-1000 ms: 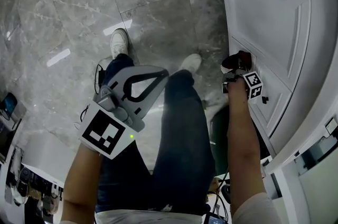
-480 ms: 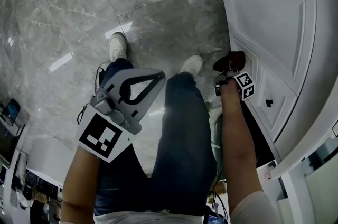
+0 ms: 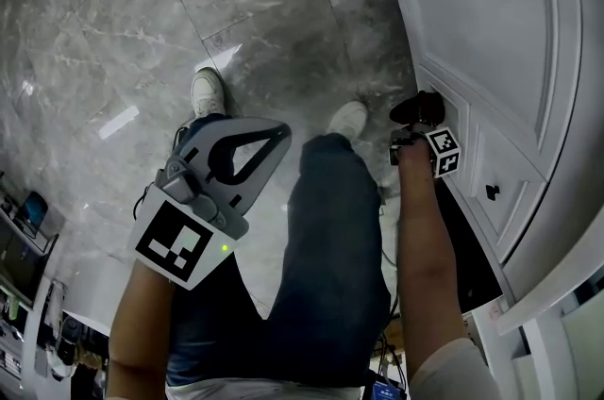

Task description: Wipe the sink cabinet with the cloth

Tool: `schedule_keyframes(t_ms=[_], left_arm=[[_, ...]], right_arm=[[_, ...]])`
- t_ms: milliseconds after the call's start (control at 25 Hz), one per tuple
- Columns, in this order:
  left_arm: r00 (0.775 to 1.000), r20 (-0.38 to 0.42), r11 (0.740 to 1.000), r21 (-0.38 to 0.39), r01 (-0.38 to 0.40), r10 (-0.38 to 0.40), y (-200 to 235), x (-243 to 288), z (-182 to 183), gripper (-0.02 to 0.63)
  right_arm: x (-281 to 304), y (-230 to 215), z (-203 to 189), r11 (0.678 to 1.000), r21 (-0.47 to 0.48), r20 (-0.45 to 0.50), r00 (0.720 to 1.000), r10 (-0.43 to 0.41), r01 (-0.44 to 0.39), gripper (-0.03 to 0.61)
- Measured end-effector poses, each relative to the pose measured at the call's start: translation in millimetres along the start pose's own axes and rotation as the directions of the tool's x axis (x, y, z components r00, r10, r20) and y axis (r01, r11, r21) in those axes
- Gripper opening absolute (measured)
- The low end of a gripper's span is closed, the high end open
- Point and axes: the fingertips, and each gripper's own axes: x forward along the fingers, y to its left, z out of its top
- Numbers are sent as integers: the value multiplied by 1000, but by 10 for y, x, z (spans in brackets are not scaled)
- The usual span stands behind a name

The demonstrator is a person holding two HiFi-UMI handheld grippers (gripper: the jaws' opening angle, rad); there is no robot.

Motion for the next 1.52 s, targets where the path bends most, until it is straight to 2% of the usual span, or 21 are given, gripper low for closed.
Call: schedule_keyframes(t_ms=[360, 680, 960, 1120, 1360, 1520], left_arm=[[999, -20, 999, 33, 39, -38, -213, 70, 71, 11], [998, -28, 997, 34, 62, -61, -370, 5, 112, 11], [998, -5, 998, 23, 62, -62, -448, -120, 248, 11], [999, 6, 998, 13, 54, -54, -485, -249, 341, 11], [998, 45, 999, 21, 44, -45, -511, -416, 564, 11], [997, 72, 1000, -1, 19, -19, -472, -550, 740, 11]], right_arm=[[-301, -233, 165, 1000, 27, 59, 998, -1, -1, 98], [-627, -364, 300, 999, -27, 89, 996, -26, 28, 98], [-931, -200, 424, 1000, 7, 123, 992, -16, 15, 97], [-1086, -106, 434, 1000, -21, 106, 994, -15, 17, 95], [-1436, 225, 461, 997, -51, 157, 985, 67, -59, 96], [-1653, 650, 459, 986, -104, 138, 980, 140, -127, 97]])
